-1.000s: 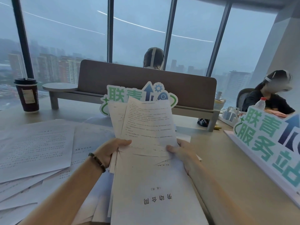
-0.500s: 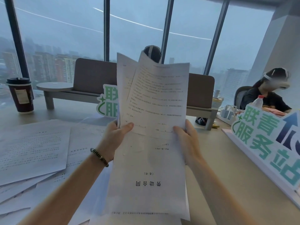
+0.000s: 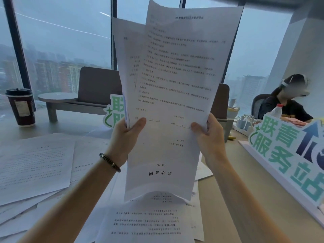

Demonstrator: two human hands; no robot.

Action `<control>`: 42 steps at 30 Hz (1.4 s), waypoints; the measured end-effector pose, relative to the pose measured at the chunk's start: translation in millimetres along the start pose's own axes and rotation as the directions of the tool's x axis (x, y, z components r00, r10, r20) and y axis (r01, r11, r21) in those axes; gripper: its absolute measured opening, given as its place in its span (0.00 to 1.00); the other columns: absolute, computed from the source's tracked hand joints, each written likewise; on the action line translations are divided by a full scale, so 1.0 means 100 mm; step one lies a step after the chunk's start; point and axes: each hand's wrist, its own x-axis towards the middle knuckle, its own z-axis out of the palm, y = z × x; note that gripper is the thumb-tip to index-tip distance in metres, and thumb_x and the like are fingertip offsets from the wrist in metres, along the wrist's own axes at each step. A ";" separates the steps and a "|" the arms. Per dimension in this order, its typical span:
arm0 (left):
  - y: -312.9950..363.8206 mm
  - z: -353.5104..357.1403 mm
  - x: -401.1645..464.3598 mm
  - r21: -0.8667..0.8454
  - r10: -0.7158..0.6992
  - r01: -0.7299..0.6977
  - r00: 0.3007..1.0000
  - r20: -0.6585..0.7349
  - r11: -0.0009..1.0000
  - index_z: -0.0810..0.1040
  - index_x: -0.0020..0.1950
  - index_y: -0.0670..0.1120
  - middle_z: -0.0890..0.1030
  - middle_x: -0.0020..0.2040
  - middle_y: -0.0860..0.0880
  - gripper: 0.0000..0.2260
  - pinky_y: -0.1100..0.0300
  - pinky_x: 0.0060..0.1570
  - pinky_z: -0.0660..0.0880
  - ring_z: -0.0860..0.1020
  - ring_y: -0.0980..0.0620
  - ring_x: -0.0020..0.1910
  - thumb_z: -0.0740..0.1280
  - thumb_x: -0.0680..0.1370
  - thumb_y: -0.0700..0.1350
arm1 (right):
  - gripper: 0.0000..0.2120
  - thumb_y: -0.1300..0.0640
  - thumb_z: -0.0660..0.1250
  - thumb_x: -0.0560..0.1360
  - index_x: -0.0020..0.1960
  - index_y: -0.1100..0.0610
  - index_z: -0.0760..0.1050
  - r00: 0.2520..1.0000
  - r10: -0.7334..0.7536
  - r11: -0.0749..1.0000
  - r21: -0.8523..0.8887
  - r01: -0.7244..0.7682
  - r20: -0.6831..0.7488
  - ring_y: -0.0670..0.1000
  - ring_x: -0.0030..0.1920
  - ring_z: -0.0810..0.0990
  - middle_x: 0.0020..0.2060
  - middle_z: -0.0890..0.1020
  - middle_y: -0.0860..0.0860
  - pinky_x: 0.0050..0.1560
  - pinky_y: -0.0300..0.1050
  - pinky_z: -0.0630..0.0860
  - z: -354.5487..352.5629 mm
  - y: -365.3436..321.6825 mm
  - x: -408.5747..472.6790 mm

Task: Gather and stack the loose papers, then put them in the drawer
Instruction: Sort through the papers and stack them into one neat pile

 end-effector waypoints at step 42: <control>0.02 -0.34 -0.14 -0.319 -0.122 0.250 0.921 0.370 0.914 0.80 0.60 0.54 0.83 0.59 0.47 0.14 0.46 0.51 0.81 0.81 0.44 0.58 0.65 0.75 0.50 | 0.27 0.76 0.58 0.74 0.63 0.49 0.70 0.994 0.099 0.991 0.083 -0.103 0.052 0.49 0.57 0.78 0.55 0.80 0.47 0.49 0.47 0.79 -0.11 -0.01 0.01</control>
